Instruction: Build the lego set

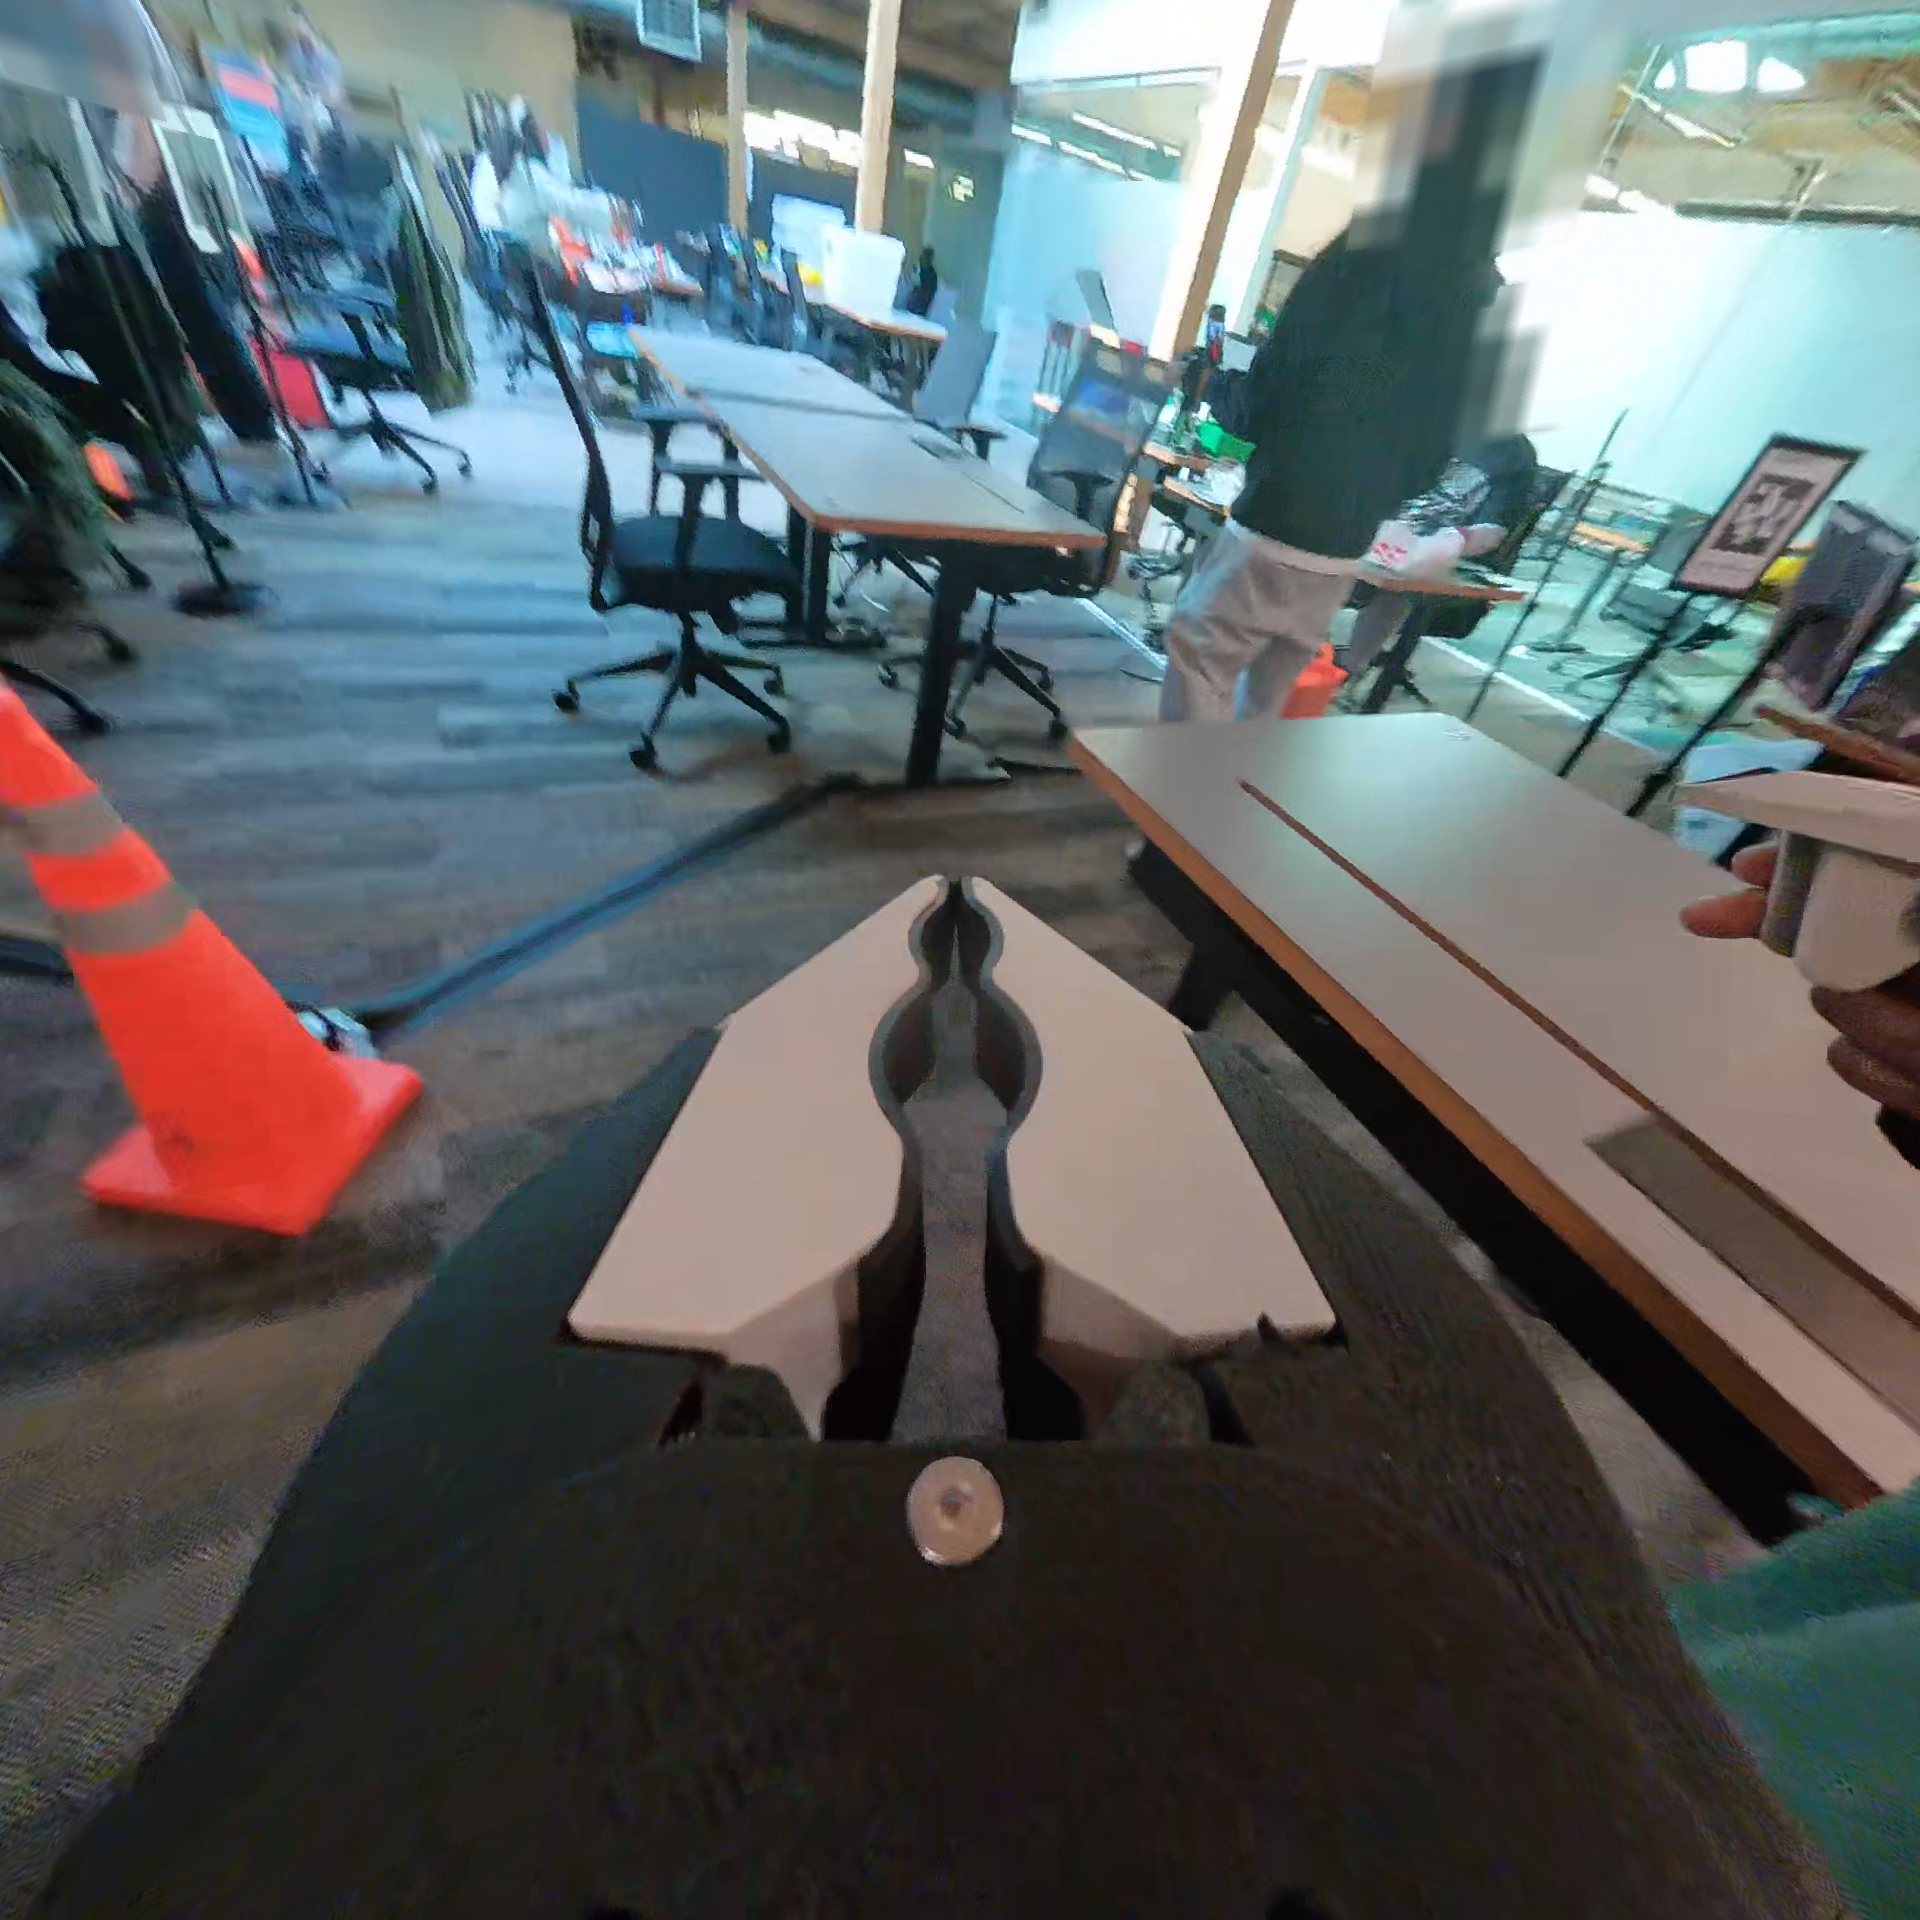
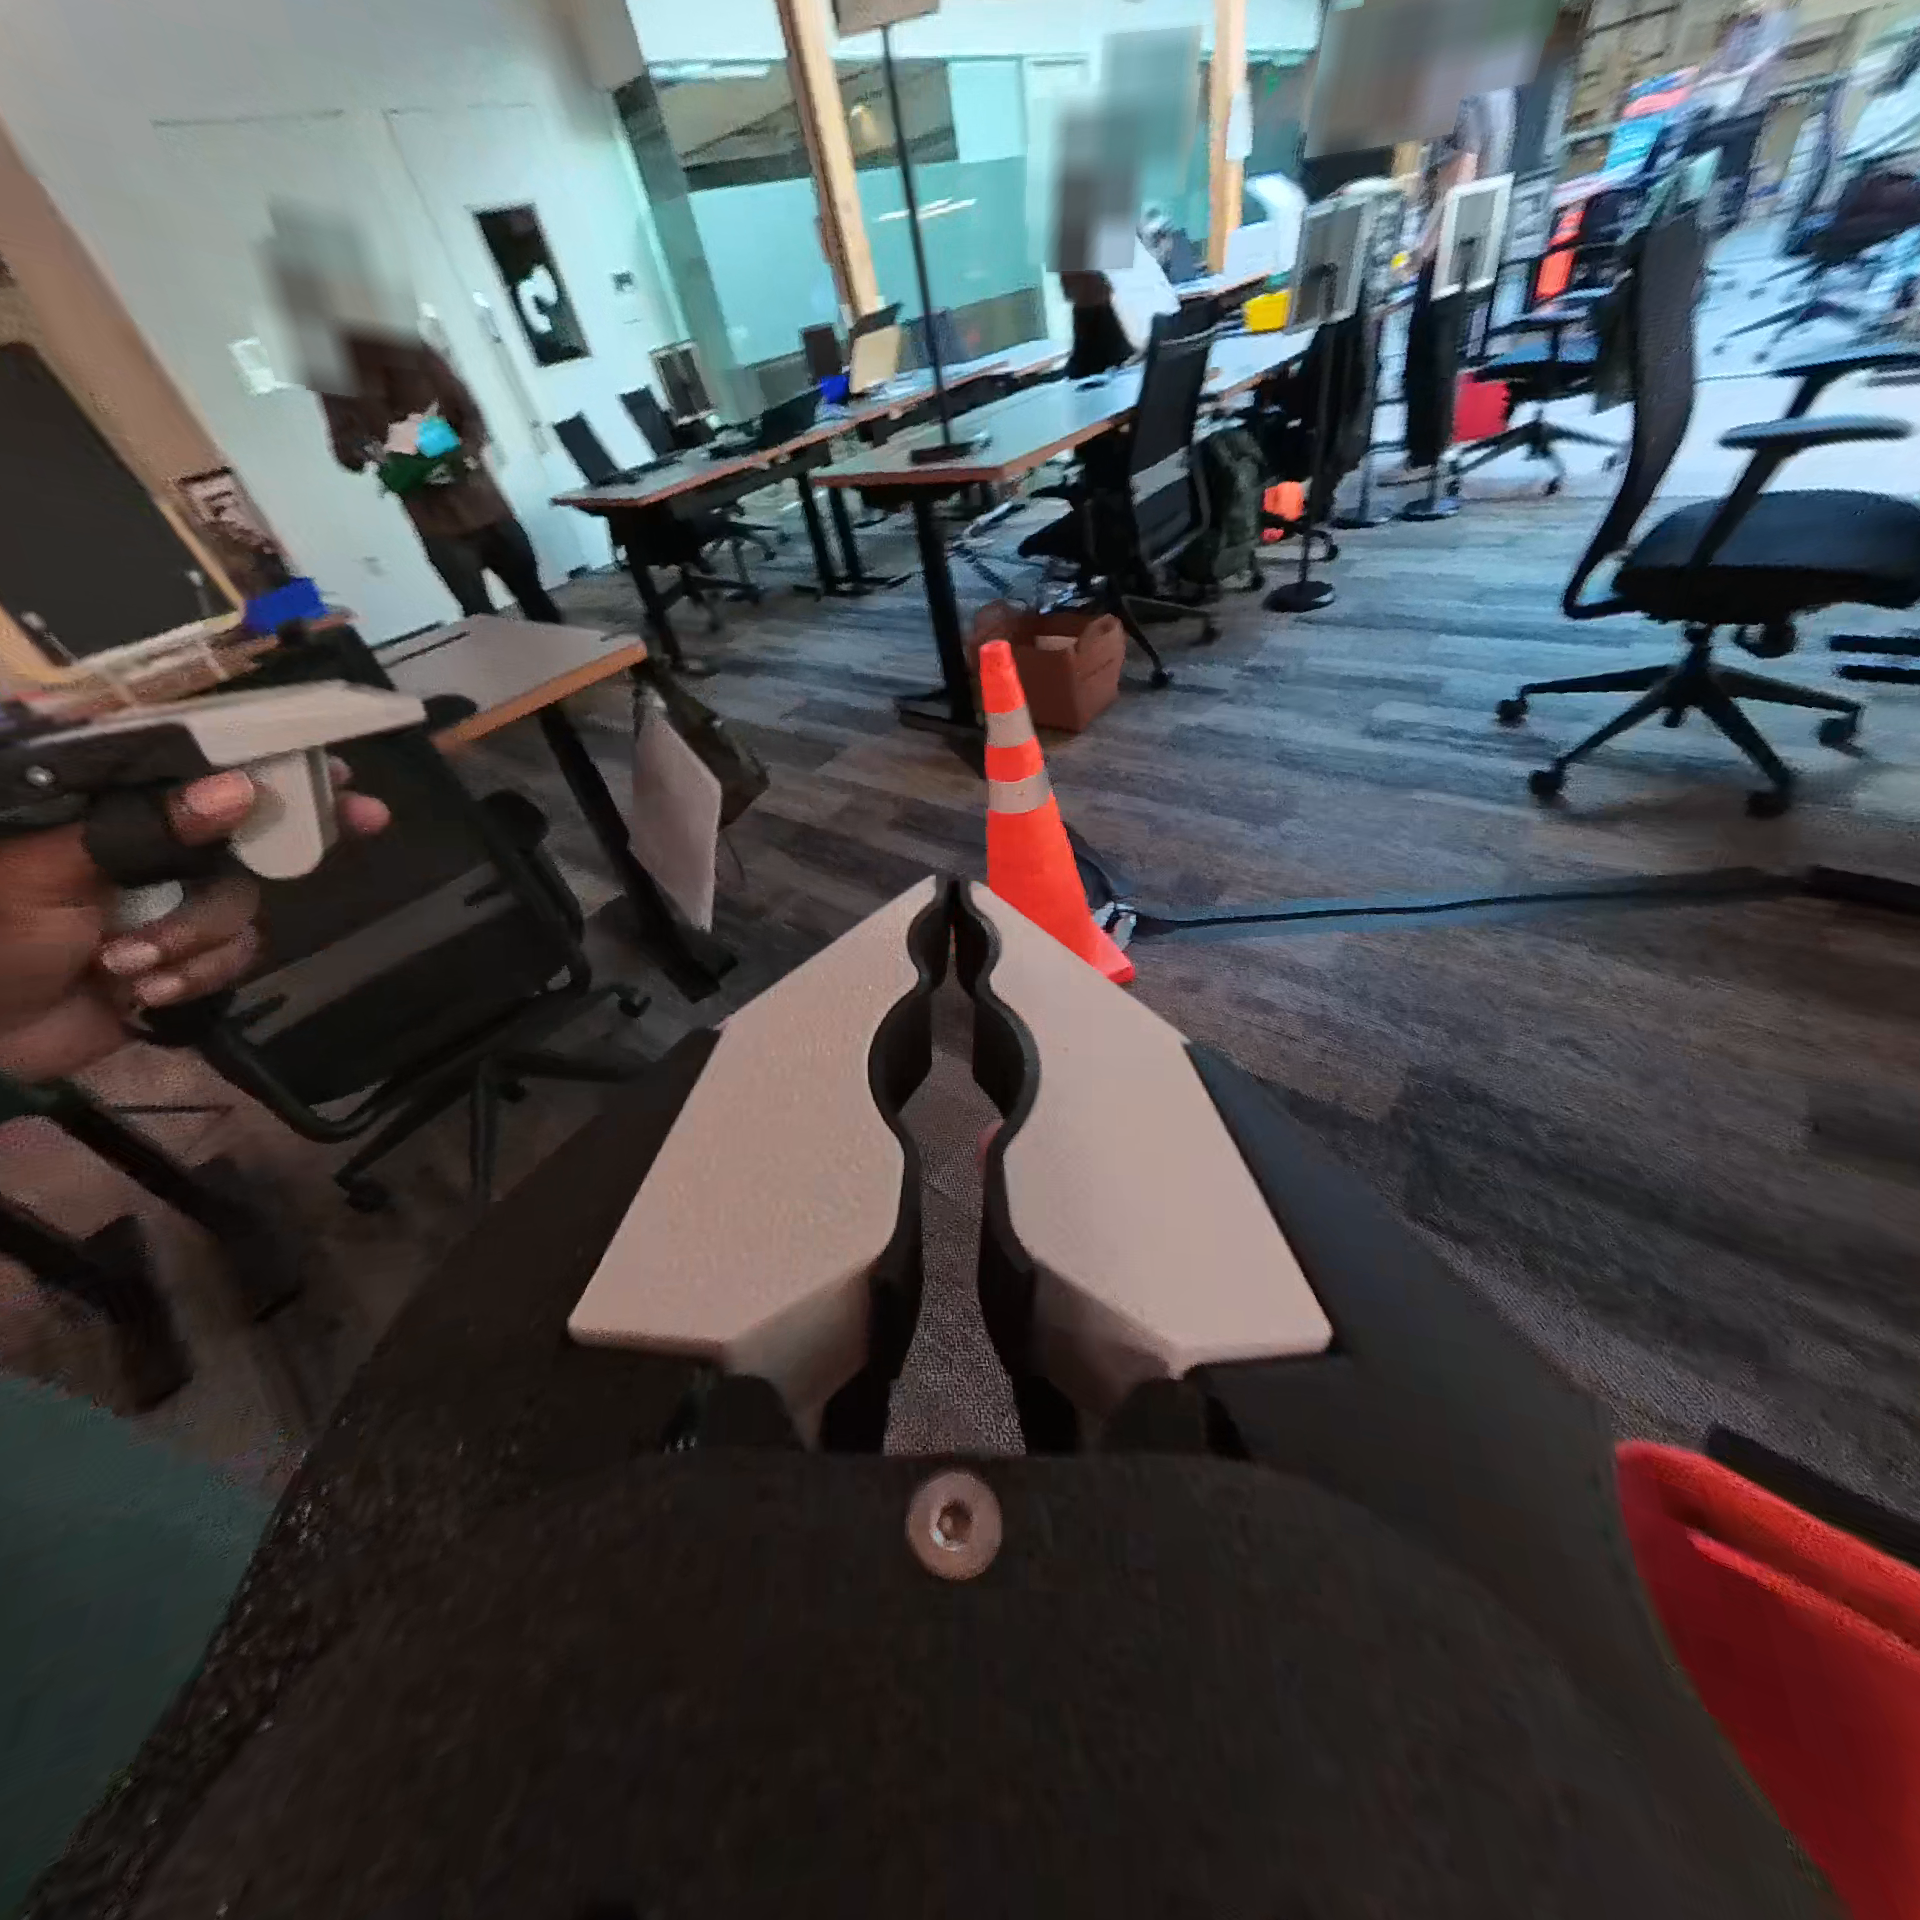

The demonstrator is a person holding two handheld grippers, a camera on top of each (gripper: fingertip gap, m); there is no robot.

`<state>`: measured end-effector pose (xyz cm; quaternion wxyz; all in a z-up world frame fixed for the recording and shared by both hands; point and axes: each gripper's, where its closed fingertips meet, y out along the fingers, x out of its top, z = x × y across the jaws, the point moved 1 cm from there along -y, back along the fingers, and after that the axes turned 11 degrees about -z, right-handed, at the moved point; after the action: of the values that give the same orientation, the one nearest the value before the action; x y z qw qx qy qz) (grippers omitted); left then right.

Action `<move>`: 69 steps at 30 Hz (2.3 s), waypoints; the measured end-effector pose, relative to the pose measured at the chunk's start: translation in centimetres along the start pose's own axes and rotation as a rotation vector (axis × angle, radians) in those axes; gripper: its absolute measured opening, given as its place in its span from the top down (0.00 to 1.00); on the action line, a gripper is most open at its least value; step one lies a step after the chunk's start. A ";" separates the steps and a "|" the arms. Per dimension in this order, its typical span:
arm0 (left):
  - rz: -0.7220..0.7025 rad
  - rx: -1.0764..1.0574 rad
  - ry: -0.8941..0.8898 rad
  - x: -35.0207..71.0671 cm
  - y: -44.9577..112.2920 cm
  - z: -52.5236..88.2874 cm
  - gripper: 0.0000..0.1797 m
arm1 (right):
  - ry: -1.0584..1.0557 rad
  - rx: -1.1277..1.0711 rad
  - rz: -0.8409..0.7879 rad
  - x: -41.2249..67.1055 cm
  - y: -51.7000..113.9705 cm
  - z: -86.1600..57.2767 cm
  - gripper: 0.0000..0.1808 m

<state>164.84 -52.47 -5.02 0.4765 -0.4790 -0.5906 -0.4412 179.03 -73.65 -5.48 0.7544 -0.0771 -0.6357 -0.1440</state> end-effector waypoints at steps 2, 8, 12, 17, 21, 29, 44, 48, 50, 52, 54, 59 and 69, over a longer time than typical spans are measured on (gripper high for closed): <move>-0.020 0.034 0.027 1.0 3.5 1.9 1.00 | -0.007 0.073 0.035 0.3 4.9 -2.4 1.00; 0.004 0.089 -0.028 -0.6 11.5 7.4 0.98 | -0.101 0.144 0.029 2.3 15.8 -7.7 0.98; 0.043 0.041 -0.061 -3.1 17.4 11.7 0.94 | -0.053 0.078 0.060 -0.4 20.7 -10.8 0.93; 0.046 -0.070 -0.074 -3.1 27.5 18.4 0.84 | -0.042 -0.051 0.120 -3.1 27.1 -13.4 0.86; 0.020 -0.181 -0.023 -0.8 35.3 23.3 0.78 | -0.075 -0.095 0.124 -2.0 33.8 -15.0 0.82; 0.045 -0.187 -0.028 -1.5 45.4 29.8 0.79 | -0.057 -0.020 0.181 -2.5 44.4 -19.7 0.82; 0.125 -0.005 -0.069 -2.2 58.0 31.9 0.78 | 0.012 0.094 0.100 -1.8 55.9 -36.6 0.85; 0.152 -0.026 -0.005 -2.8 61.4 32.7 0.78 | 0.111 0.082 0.101 -3.3 58.2 -39.2 0.88; 0.174 -0.042 -0.023 -3.7 63.0 33.8 0.79 | 0.109 0.062 0.120 -4.0 59.6 -40.2 0.88; 0.184 -0.057 -0.043 -4.5 64.8 35.2 0.79 | 0.114 0.036 0.107 -3.7 61.3 -40.8 0.89; 0.185 -0.074 -0.065 -5.5 67.1 36.9 0.79 | 0.112 0.019 0.110 -3.5 63.1 -41.2 0.89; 0.204 -0.175 -0.136 -8.2 74.9 40.9 0.78 | 0.067 -0.094 0.170 -4.4 68.0 -44.0 0.89; 0.272 -0.131 -0.201 -14.5 82.3 55.9 0.78 | 0.032 -0.141 0.329 -7.1 79.9 -46.4 0.90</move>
<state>239.41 12.52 -22.74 0.4379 -0.6262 -0.5351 -0.3602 246.60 -11.04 -15.49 0.7707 -0.2305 -0.5906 -0.0642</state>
